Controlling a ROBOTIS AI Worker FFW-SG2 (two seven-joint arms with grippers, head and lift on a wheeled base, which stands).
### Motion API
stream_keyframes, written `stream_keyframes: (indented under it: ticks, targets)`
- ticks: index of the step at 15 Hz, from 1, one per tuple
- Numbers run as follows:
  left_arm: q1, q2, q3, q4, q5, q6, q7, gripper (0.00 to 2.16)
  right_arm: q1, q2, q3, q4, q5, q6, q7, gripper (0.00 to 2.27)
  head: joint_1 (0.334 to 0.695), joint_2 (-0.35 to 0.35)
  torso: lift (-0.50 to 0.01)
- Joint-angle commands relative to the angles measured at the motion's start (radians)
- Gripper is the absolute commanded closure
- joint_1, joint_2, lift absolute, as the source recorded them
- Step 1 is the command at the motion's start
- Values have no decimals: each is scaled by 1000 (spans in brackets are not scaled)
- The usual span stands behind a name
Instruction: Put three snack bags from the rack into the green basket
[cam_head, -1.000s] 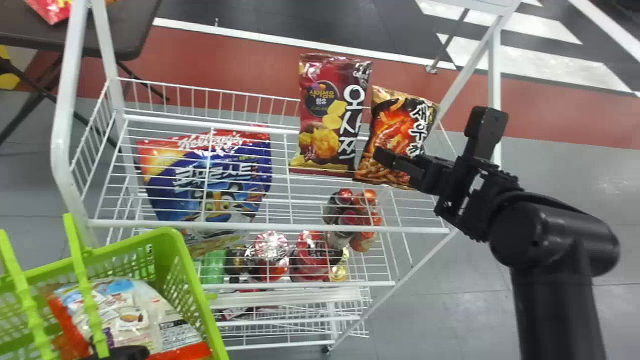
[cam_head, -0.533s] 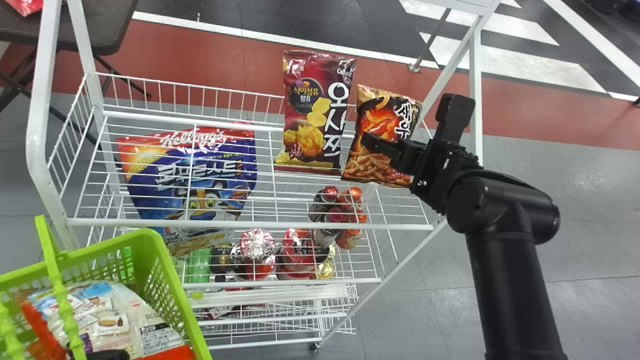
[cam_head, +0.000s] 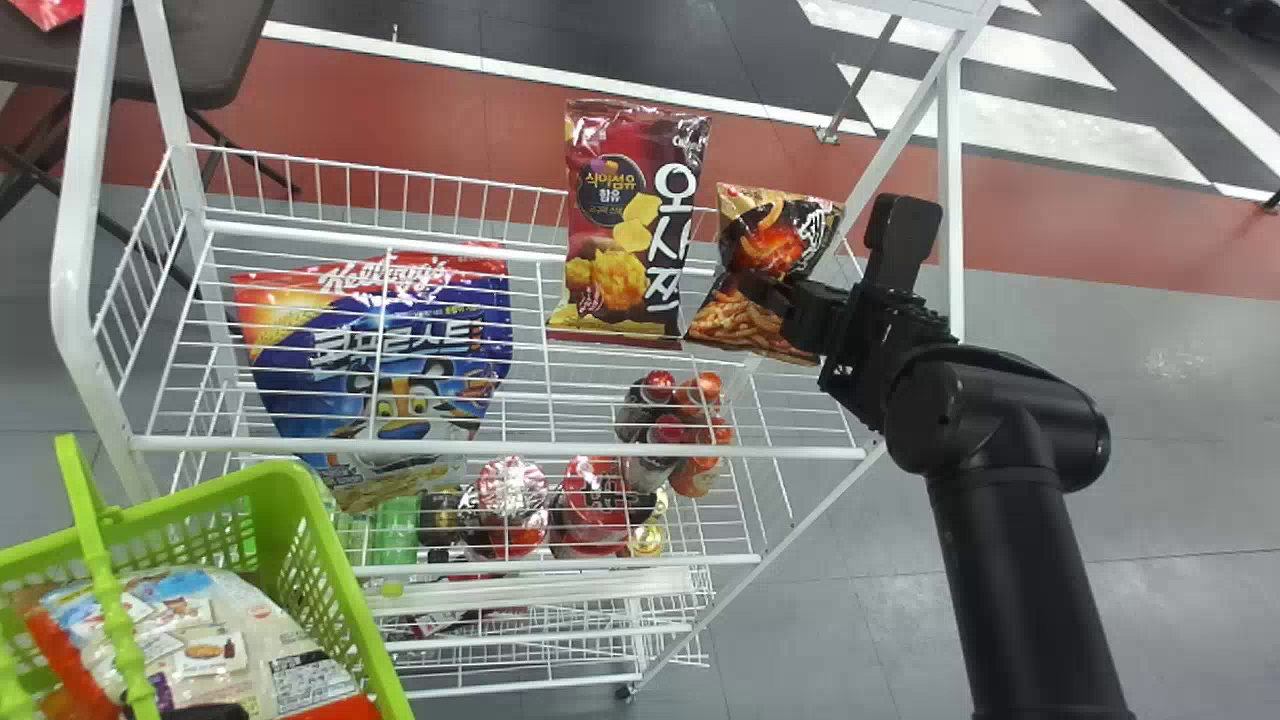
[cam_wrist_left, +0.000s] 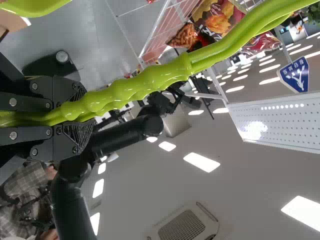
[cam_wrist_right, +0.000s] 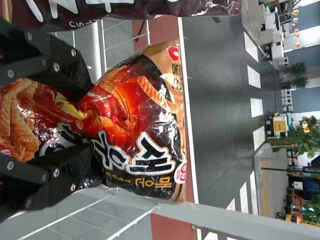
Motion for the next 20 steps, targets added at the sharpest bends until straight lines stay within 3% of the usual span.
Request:
stream_keyframes:
  ticks: [1, 9, 15, 18, 20]
  targets:
    - [2, 0, -1, -1, 0, -1, 0, 2148, 38, 0, -29, -71, -23, 11, 4, 2253, 695, -350, 0]
    - [-5, -2, -1, 11, 9, -4, 6, 2145, 176, 9, -128, -372, -145, 226, -3, 2253, 695, -350, 0]
    - [-15, -3, -17, 8, 10, -7, 6, 2145, 293, 39, -249, -651, -447, 604, -9, 2253, 695, -340, 0]
    - [-15, -3, -26, 6, 10, -7, 6, 2145, 313, 75, -213, -726, -589, 739, -4, 2253, 695, -292, 0]
    - [-15, -5, -32, 0, 10, -7, 6, 2145, 313, 101, -121, -746, -593, 785, 5, 2253, 695, -232, 0]
